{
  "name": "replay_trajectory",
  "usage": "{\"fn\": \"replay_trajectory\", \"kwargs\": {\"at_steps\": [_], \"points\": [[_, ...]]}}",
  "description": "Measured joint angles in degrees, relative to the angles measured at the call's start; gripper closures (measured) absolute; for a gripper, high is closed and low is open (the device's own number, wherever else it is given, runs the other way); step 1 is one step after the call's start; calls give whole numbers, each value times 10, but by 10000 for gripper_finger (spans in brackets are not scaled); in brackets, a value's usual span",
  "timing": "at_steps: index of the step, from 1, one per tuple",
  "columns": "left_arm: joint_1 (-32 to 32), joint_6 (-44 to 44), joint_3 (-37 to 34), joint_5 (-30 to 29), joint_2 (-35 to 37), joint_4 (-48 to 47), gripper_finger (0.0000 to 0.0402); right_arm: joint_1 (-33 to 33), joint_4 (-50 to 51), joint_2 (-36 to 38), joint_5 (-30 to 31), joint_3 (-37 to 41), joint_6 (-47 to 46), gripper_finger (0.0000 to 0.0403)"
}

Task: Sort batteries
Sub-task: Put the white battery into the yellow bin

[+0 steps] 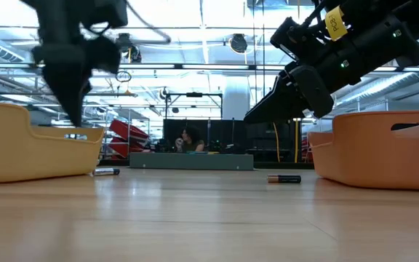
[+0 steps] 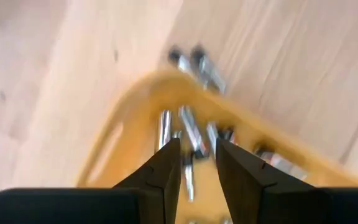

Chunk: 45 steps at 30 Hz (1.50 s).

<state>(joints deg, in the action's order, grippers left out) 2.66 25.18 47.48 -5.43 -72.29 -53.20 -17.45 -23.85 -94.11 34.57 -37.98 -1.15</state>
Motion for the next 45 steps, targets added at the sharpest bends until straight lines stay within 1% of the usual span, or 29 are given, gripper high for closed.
{"fn": "replay_trajectory", "kwargs": {"at_steps": [3,6,11,14,16,18,21,25,34,40,45], "points": [[0,3,32,-36,-8,4,290,1,-1,0,-1,0,3,277],[-4,-17,58,-74,-39,1,290,6,-3,0,-1,0,7,277],[-24,-57,115,-76,-109,1,290,15,-2,0,-1,0,17,277],[-44,-95,149,-58,-154,-1,290,17,0,0,-1,0,23,277],[-62,-118,168,-30,-184,-3,290,17,0,0,-1,0,29,277],[-79,-130,181,11,-212,-3,290,16,1,0,-1,0,34,277],[-100,-137,196,55,-253,-3,290,16,7,0,-2,0,40,277],[-116,-137,204,85,-291,-7,290,16,19,0,-1,0,50,277],[-120,-140,206,87,-331,-59,290,16,32,0,-2,0,50,277],[-120,-136,206,87,-334,-98,290,16,31,0,-1,0,49,277],[-120,-141,206,62,-334,-114,290,16,30,0,-1,0,49,277]]}}
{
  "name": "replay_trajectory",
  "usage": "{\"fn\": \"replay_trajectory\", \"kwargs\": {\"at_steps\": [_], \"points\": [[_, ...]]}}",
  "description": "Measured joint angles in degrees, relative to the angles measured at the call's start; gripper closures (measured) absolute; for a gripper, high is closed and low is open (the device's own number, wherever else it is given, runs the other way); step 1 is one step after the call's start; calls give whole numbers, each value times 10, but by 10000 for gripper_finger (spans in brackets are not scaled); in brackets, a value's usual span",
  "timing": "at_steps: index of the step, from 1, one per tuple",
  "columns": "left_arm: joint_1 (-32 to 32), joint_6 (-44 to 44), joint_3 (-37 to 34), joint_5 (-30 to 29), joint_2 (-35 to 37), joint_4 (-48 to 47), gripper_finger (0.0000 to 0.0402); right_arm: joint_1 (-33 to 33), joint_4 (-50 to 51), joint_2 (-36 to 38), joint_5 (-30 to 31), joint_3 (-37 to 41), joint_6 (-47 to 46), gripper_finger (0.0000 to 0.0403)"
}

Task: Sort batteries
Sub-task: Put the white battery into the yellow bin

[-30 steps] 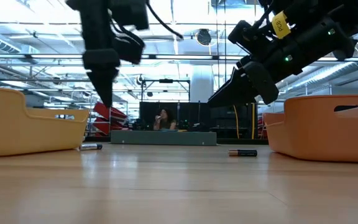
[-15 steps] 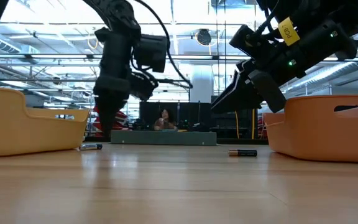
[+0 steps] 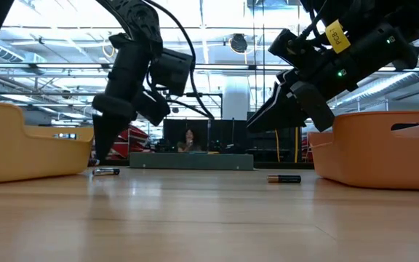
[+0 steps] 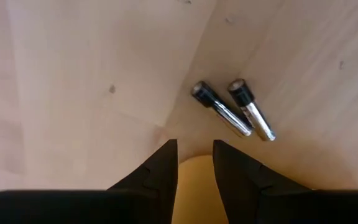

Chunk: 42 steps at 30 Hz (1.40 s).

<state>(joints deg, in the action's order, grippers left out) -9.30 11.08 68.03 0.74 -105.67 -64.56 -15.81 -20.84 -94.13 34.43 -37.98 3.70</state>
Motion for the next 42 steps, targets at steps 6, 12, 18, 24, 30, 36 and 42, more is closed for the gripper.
{"fn": "replay_trajectory", "kwargs": {"at_steps": [6,12,18,24,30,36,42], "points": [[0,-9,0,-18,0,-9,290,0,0,0,0,0,0,277],[-15,-10,0,2,0,-7,290,0,0,0,0,0,0,277],[-24,-25,0,26,0,17,290,0,0,0,0,0,0,277],[-24,-44,0,59,0,40,290,0,0,0,0,0,0,277],[-20,-55,0,61,0,43,290,0,-1,0,0,0,0,277],[-21,-60,0,67,0,43,290,0,-1,0,0,0,-1,277],[-20,-61,0,67,0,49,290,0,-1,0,0,0,-1,277]]}}
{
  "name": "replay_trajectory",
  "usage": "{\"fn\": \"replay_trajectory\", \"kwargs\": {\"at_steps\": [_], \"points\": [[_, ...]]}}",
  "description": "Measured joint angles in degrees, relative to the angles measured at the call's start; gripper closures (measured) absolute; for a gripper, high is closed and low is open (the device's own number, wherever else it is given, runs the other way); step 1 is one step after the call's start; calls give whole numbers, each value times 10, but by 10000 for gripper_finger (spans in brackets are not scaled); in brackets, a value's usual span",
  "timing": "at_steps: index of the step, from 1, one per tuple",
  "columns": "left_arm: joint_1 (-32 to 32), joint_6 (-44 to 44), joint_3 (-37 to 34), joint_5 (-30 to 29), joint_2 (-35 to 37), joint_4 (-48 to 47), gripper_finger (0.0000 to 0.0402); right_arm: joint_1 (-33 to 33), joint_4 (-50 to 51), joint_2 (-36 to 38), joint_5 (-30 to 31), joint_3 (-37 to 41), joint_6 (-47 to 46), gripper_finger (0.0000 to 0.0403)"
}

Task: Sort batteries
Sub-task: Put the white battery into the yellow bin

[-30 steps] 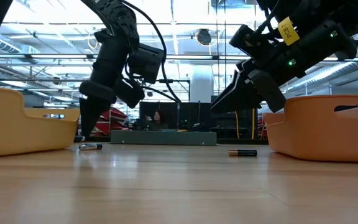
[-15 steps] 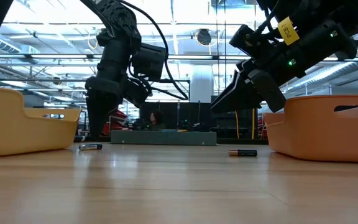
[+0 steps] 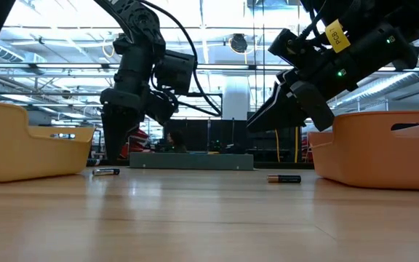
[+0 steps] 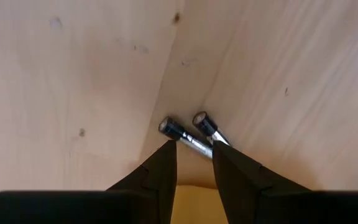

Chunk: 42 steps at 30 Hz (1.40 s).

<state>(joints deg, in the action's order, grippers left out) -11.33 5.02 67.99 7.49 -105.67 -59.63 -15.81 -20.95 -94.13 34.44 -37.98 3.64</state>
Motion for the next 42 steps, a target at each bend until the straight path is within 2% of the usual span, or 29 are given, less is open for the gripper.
{"fn": "replay_trajectory", "kwargs": {"at_steps": [17,24,28,33,37,42], "points": [[-4,-16,-1,0,0,18,290,0,0,0,-2,0,-8,277],[3,-118,-11,-17,0,12,288,0,1,0,-2,0,-10,277],[15,-161,-11,-48,0,10,263,0,2,0,-2,0,-10,277],[21,-173,-11,-62,0,7,207,0,2,0,-2,0,-14,277],[12,-121,-11,-42,0,-3,180,0,2,0,-2,0,-15,277],[-3,-60,-11,-33,0,-7,177,0,2,0,-2,0,-15,277]]}}
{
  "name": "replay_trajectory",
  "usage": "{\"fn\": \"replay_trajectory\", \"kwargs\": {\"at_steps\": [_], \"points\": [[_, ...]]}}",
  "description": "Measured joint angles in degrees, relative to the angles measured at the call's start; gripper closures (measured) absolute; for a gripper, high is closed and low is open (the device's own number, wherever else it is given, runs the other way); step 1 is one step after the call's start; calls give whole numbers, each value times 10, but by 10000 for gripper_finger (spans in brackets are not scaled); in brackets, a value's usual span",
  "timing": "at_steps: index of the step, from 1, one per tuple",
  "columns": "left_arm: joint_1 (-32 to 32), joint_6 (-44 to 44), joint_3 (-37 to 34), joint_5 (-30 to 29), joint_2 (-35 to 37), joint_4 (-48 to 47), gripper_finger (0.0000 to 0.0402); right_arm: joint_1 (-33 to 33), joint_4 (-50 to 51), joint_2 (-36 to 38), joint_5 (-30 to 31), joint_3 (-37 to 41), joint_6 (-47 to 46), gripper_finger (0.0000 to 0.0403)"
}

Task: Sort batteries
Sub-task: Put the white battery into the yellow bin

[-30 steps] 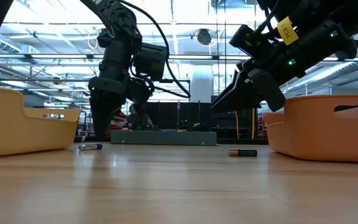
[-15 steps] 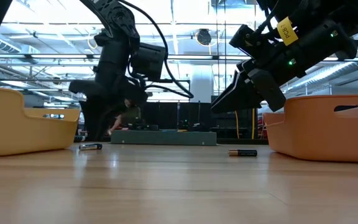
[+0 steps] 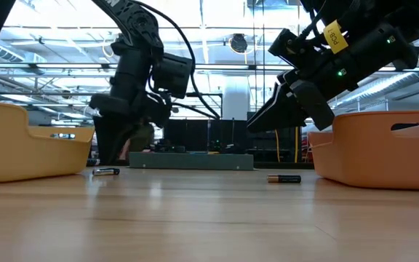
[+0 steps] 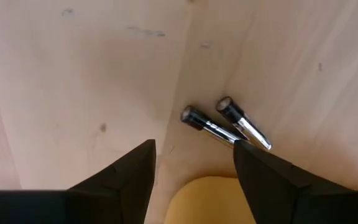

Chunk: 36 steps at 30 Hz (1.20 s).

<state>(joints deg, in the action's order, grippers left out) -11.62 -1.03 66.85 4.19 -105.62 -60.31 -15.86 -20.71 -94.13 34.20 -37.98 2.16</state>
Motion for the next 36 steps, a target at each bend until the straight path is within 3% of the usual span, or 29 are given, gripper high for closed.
{"fn": "replay_trajectory", "kwargs": {"at_steps": [15,36], "points": [[-9,34,1,27,-20,22,179,0,-2,0,-12,0,-5,277],[-6,-15,1,5,-51,34,289,0,-2,0,-13,0,-5,277]]}}
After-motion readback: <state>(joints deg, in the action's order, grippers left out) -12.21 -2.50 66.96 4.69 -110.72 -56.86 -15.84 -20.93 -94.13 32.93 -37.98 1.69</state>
